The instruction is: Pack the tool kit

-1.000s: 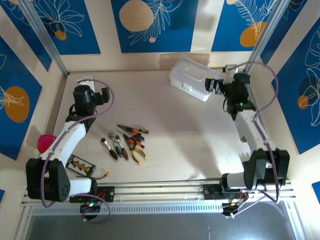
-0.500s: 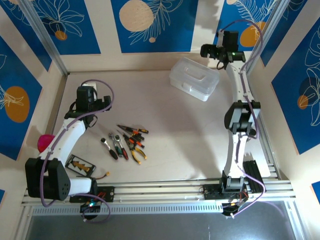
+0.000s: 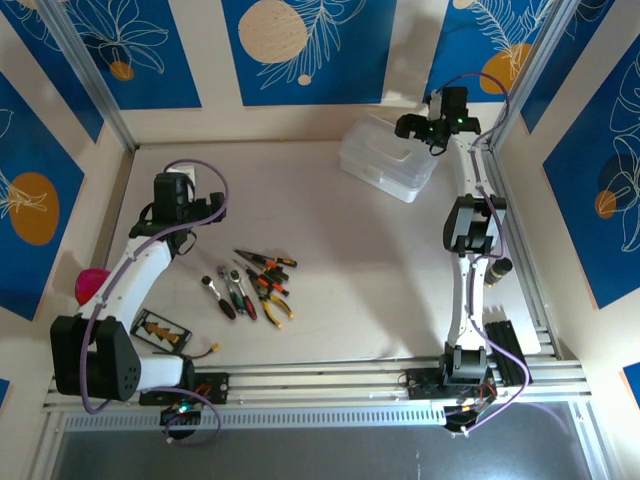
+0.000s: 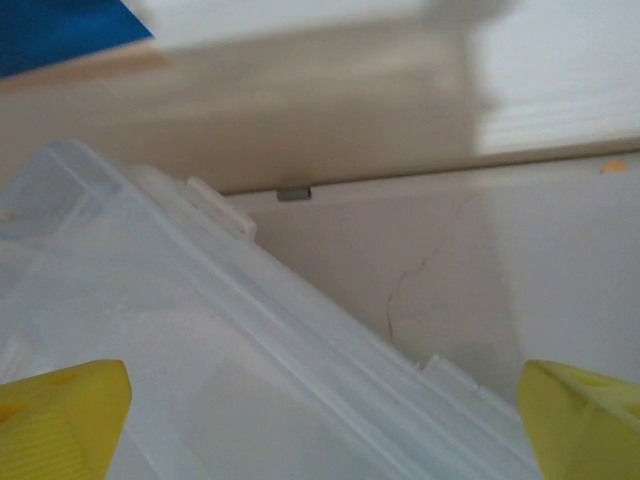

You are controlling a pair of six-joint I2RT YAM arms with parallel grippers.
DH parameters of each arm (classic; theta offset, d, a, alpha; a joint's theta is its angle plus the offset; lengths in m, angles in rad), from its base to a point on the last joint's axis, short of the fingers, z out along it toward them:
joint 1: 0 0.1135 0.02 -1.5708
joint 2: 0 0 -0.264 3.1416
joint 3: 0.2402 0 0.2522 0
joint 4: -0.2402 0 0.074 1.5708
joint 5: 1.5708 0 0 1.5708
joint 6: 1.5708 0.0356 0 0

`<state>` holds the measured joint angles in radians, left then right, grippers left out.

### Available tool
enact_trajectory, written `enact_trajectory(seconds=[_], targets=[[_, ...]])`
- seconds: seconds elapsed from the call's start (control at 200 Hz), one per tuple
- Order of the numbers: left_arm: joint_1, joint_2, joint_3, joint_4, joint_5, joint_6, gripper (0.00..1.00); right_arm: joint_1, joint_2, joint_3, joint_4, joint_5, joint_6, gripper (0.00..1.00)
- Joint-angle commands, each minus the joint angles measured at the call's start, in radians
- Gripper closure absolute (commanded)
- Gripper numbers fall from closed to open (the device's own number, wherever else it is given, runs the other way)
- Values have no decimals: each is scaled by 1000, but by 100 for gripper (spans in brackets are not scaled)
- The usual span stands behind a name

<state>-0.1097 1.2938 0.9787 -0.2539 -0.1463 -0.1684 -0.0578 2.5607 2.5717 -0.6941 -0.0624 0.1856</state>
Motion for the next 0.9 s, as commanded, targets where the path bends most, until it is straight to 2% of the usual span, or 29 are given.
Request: enact_trajectory(seconds=[0.0, 0.12, 0.235, 0.415, 0.61, 0.755, 0.895], targets=[[-9, 10, -11, 14, 34, -19, 0, -11, -33, -31, -9, -123, -7, 1], [-10, 7, -15, 15, 40, -20, 0, -12, -60, -105, -36, -218, -55, 1], [-9, -2, -27, 24, 41, -21, 0, -4, -163, -326, 27, -268, -93, 1], [-11, 0, -32, 28, 56, -28, 0, 21, -359, -687, 171, -217, -109, 1], [-19, -10, -34, 31, 62, -31, 0, 93, -564, -989, 221, -139, -120, 1], [-22, -27, -36, 31, 64, -32, 0, 155, -683, -1110, 219, -70, -129, 1], [-27, -27, -38, 37, 80, -40, 0, 159, -691, -1047, 152, -8, -140, 1]])
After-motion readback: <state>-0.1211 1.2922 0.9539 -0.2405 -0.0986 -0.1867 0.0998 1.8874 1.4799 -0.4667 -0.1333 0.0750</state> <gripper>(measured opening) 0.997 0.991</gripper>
